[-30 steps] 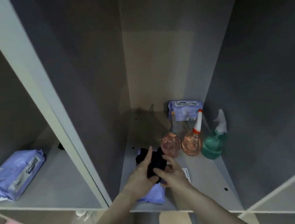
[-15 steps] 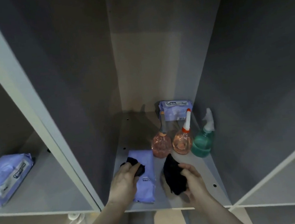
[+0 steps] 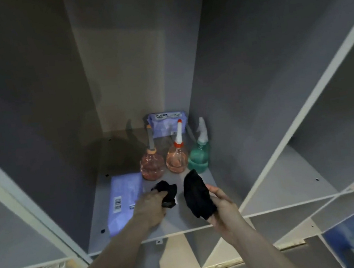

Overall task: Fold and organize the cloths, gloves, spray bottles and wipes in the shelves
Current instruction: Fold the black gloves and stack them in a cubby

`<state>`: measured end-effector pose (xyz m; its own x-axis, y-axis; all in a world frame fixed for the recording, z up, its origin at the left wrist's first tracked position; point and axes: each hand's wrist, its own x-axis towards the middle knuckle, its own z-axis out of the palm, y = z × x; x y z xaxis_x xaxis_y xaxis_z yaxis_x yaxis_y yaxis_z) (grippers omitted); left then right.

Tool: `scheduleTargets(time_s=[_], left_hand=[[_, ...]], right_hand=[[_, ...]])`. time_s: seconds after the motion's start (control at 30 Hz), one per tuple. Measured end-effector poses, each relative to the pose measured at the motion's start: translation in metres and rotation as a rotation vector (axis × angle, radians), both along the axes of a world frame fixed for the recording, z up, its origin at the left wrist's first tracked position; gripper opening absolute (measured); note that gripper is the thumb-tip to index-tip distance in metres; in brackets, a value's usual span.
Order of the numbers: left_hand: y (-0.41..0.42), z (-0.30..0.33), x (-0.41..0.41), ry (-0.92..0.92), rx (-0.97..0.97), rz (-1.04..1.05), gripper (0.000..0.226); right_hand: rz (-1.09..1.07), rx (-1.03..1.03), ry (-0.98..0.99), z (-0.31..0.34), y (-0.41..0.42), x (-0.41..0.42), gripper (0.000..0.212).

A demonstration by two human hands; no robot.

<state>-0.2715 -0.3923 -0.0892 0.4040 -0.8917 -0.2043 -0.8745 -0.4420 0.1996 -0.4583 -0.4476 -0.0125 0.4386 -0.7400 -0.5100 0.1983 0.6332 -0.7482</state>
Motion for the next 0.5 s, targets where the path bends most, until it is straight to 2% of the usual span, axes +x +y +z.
scheduleTargets(time_s=[0.1, 0.17, 0.23, 0.27, 0.3, 0.33, 0.43, 0.5], left_hand=[[0.009, 0.020, -0.011, 0.317, -0.291, 0.159, 0.045], [0.019, 0.050, -0.028, 0.688, -0.546, 0.292, 0.028], [0.034, 0.089, -0.049, 1.129, -0.621, 0.301, 0.019], [0.040, 0.102, -0.057, 1.256, -0.608, 0.262, 0.022], [0.044, 0.109, -0.062, 1.270, -0.612, 0.217, 0.029], [0.049, 0.115, -0.065, 1.210, -0.650, 0.193, 0.031], [0.061, 0.130, -0.065, 1.010, -0.748, 0.241, 0.009], [0.072, 0.142, -0.065, 0.997, -0.771, 0.279, 0.016]], right_hand=[[0.007, 0.024, -0.055, 0.006, 0.004, -0.008, 0.021], [0.026, 0.060, -0.091, 0.014, 0.011, -0.013, 0.022], [0.101, 0.099, -0.147, 0.024, 0.020, -0.018, 0.030], [0.148, 0.117, -0.185, 0.031, 0.025, -0.021, 0.034], [0.192, 0.130, -0.226, 0.039, 0.030, -0.023, 0.038], [0.225, 0.139, -0.271, 0.046, 0.036, -0.027, 0.041], [0.327, 0.110, -0.417, 0.068, 0.052, -0.034, 0.048], [0.365, 0.048, -0.440, 0.074, 0.060, -0.036, 0.064]])
